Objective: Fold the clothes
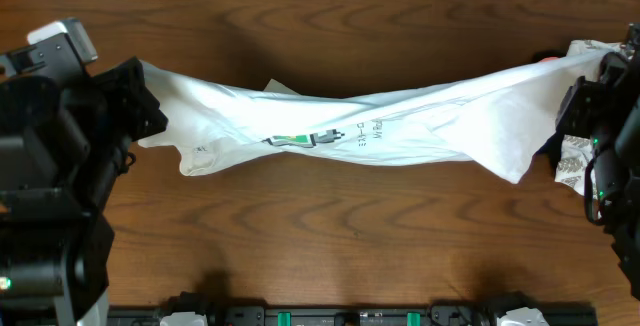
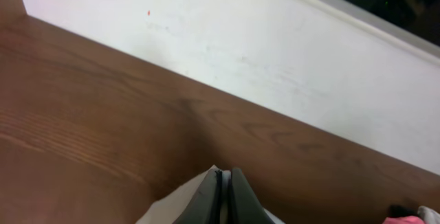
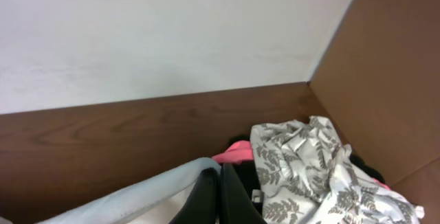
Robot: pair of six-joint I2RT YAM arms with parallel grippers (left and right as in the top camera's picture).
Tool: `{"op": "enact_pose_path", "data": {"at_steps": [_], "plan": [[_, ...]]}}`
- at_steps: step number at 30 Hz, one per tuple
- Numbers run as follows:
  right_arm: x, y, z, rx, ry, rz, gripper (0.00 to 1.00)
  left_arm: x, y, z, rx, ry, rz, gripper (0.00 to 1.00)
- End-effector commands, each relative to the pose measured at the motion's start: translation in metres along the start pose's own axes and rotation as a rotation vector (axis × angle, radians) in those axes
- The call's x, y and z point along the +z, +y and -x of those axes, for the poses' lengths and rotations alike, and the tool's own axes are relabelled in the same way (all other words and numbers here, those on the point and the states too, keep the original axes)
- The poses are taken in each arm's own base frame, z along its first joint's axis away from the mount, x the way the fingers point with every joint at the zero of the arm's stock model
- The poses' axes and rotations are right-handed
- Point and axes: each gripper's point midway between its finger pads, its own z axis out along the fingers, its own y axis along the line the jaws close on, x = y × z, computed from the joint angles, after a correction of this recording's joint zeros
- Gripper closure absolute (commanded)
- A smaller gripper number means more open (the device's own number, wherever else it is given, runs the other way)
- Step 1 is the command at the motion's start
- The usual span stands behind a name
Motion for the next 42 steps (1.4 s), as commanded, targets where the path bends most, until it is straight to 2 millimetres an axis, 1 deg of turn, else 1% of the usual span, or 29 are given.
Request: {"op": "enact_pose_path", "data": {"at_steps": [1,5,8,10,12,14,17,19,22,24,26,28,31,34,35,36,37,40,42], "plan": [[-0.013,-0.015,0.016,0.005,-0.051,-0.049,0.99,-0.019,0.000,0.012,-0.005,-0.071,-0.001,0.94],[-0.016,-0.016,0.020,0.011,-0.063,-0.047,0.99,-0.034,-0.004,0.023,-0.003,-0.134,-0.019,0.94],[-0.010,-0.013,0.016,-0.003,-0.038,-0.049,0.99,-0.030,-0.004,0.023,-0.003,-0.130,-0.017,0.94],[0.001,-0.008,0.009,-0.026,0.002,-0.051,0.99,-0.019,-0.002,0.020,-0.004,-0.102,-0.006,0.94],[0.017,0.001,-0.001,-0.057,0.057,-0.046,0.99,-0.006,0.000,0.016,-0.006,-0.068,0.007,0.94],[0.037,0.013,-0.014,-0.094,0.127,-0.038,0.99,0.012,0.003,0.010,-0.011,-0.024,0.024,0.94],[0.065,0.026,-0.032,-0.141,0.216,-0.047,0.99,0.038,0.010,-0.003,-0.013,0.054,0.056,0.94],[0.078,0.032,-0.042,-0.163,0.258,-0.052,0.99,0.053,0.015,-0.015,-0.015,0.115,0.080,0.94],[0.092,0.038,-0.050,-0.181,0.290,-0.057,0.99,0.069,0.018,-0.039,-0.023,0.229,0.082,0.94],[0.093,0.039,-0.049,-0.179,0.287,-0.056,0.99,0.076,0.013,-0.055,-0.036,0.311,0.046,0.94],[0.092,0.039,-0.045,-0.171,0.272,-0.055,0.99,0.082,0.002,-0.080,-0.065,0.434,-0.025,0.94],[0.091,0.038,-0.044,-0.168,0.267,-0.054,0.99,0.085,-0.003,-0.105,-0.100,0.558,-0.063,0.94],[0.089,0.037,-0.046,-0.170,0.274,-0.055,0.99,0.088,-0.010,-0.142,-0.139,0.724,-0.095,0.94],[0.089,0.040,-0.049,-0.172,0.286,-0.040,0.99,0.090,-0.015,-0.179,-0.128,0.863,-0.090,0.93],[0.089,0.041,-0.049,-0.171,0.288,-0.032,0.99,0.090,-0.019,-0.191,-0.118,0.898,-0.096,0.87],[0.089,0.042,-0.050,-0.171,0.290,-0.025,0.99,0.089,-0.023,-0.202,-0.103,0.930,-0.105,0.79],[0.089,0.042,-0.050,-0.171,0.291,-0.024,0.99,0.088,-0.030,-0.216,-0.080,0.964,-0.119,0.73],[0.089,0.042,-0.050,-0.171,0.293,-0.024,0.99,0.084,-0.043,-0.247,-0.073,1.030,-0.125,0.64],[0.088,0.042,-0.051,-0.174,0.297,-0.025,0.99,0.083,-0.048,-0.268,-0.077,1.066,-0.119,0.58]]}}
